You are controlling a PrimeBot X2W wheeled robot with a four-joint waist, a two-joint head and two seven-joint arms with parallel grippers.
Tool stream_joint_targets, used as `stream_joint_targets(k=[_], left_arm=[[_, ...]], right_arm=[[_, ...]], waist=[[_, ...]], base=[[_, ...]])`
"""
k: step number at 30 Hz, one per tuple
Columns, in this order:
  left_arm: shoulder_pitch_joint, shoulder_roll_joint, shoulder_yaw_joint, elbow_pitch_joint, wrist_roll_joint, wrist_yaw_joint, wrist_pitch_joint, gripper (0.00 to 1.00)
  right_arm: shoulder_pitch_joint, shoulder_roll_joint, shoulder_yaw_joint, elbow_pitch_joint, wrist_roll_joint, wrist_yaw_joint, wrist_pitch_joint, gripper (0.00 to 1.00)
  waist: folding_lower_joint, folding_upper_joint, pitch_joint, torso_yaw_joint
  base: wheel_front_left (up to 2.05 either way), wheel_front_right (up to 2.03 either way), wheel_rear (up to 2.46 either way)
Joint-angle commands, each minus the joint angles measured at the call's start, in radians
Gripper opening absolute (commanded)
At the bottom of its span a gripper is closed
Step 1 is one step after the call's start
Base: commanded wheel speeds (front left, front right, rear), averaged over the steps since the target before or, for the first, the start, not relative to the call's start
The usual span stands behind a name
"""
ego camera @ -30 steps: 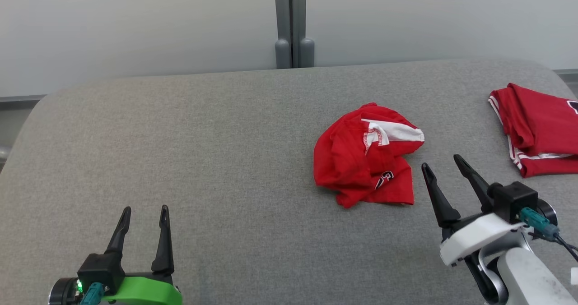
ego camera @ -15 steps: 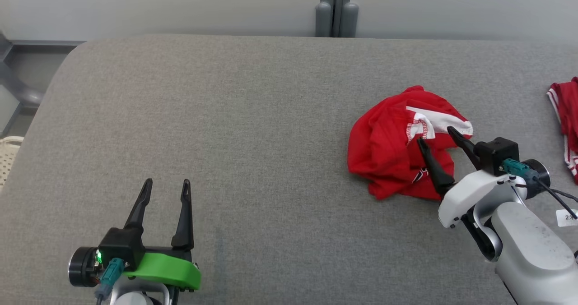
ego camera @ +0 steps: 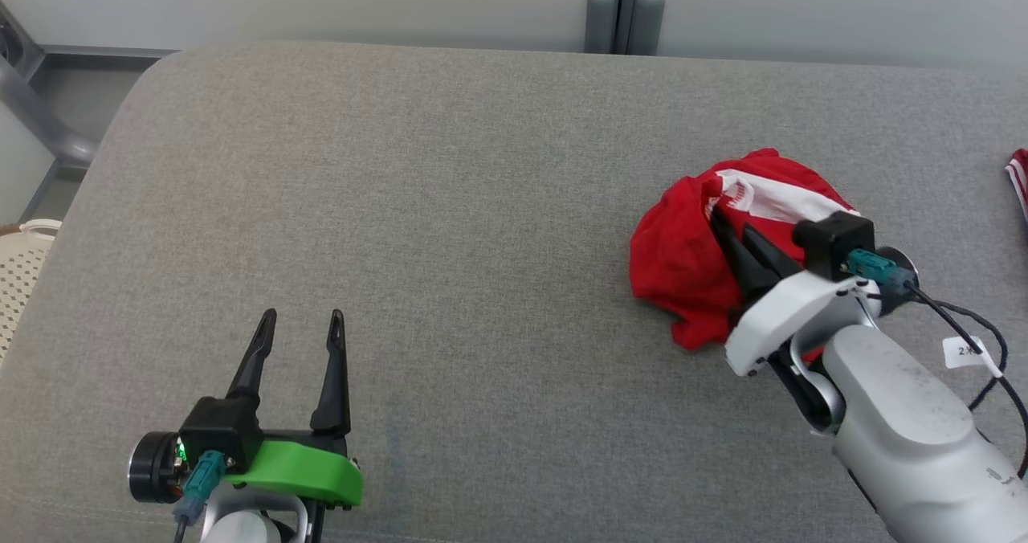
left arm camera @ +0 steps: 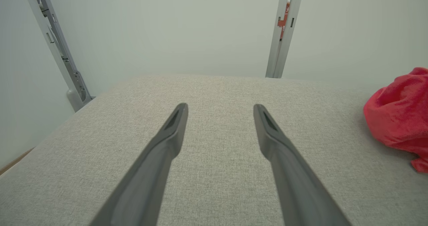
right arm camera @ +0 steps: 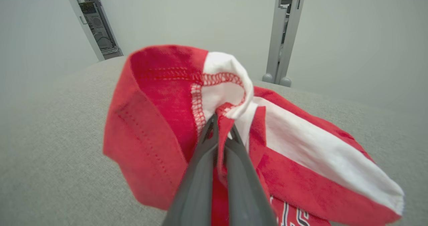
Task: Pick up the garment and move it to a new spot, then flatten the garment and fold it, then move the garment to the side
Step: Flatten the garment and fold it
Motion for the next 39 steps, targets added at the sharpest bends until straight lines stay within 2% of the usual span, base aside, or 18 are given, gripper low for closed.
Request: stream_joint_targets(k=[1, 6, 13, 14, 15, 16, 20, 26, 31, 34, 39], left_arm=[[-0.016, 0.001, 0.001, -0.002, 0.004, 0.006, 0.0, 1.0], [-0.022, 0.001, -0.004, -0.006, 0.002, 0.008, 0.0, 1.0], [-0.031, 0.001, -0.022, -0.01, -0.011, 0.024, 0.0, 1.0], [-0.031, 0.001, -0.025, -0.009, -0.011, 0.024, 0.0, 1.0], [-0.031, 0.001, -0.026, -0.009, -0.012, 0.026, 0.0, 1.0], [-0.031, 0.001, -0.029, -0.009, -0.014, 0.029, 0.0, 1.0], [-0.021, 0.001, -0.022, -0.01, -0.017, 0.037, 0.0, 1.0], [-0.005, 0.001, -0.004, -0.003, -0.008, 0.033, 0.0, 1.0], [0.009, 0.001, 0.017, -0.007, 0.0, 0.027, 0.0, 1.0], [0.014, 0.001, 0.021, -0.011, 0.002, 0.023, 0.0, 1.0], [0.016, 0.001, 0.017, -0.016, 0.002, 0.023, 0.0, 1.0]], right_arm=[[-0.016, 0.014, 0.008, -0.024, -0.002, -0.002, -0.004, 0.0], [-0.038, 0.102, 0.063, -0.086, -0.026, -0.002, -0.003, 0.0], [0.003, 0.203, 0.189, -0.027, -0.046, -0.002, -0.003, 0.0], [0.012, 0.21, 0.219, -0.006, -0.048, -0.002, -0.003, 0.27], [0.016, 0.215, 0.234, 0.006, -0.045, -0.002, -0.004, 0.84], [0.019, 0.22, 0.251, 0.018, -0.037, -0.002, -0.004, 1.0], [0.035, 0.228, 0.287, 0.015, -0.021, -0.002, -0.004, 1.0], [0.055, 0.137, 0.246, -0.102, -0.015, -0.002, -0.004, 1.0], [0.081, 0.032, 0.117, -0.167, -0.036, -0.002, -0.004, 1.0], [0.096, -0.026, 0.023, -0.162, -0.043, -0.002, -0.004, 1.0], [0.114, -0.096, -0.075, -0.13, -0.047, -0.002, -0.004, 1.0]], waist=[[0.0, 0.0, 0.0, 0.002], [0.0, 0.0, 0.008, 0.018], [0.0, 0.0, 0.021, 0.042], [0.0, 0.0, 0.022, 0.044], [0.0, 0.0, 0.023, 0.045], [0.0, 0.0, 0.024, 0.045], [0.0, 0.0, 0.019, 0.03], [0.0, 0.0, -0.009, -0.006], [0.0, 0.0, -0.031, -0.041], [0.0, 0.0, -0.033, -0.053], [0.0, 0.0, -0.025, -0.065]], base=[[0.0, 0.0, 0.0], [0.0, 0.0, 0.0], [0.0, 0.0, 0.0], [0.0, 0.0, 0.0], [0.0, 0.0, 0.0], [0.0, 0.0, 0.0], [0.0, 0.0, 0.0], [0.0, 0.0, 0.0], [0.0, 0.0, 0.0], [0.0, 0.0, 0.0], [0.0, 0.0, 0.0]])
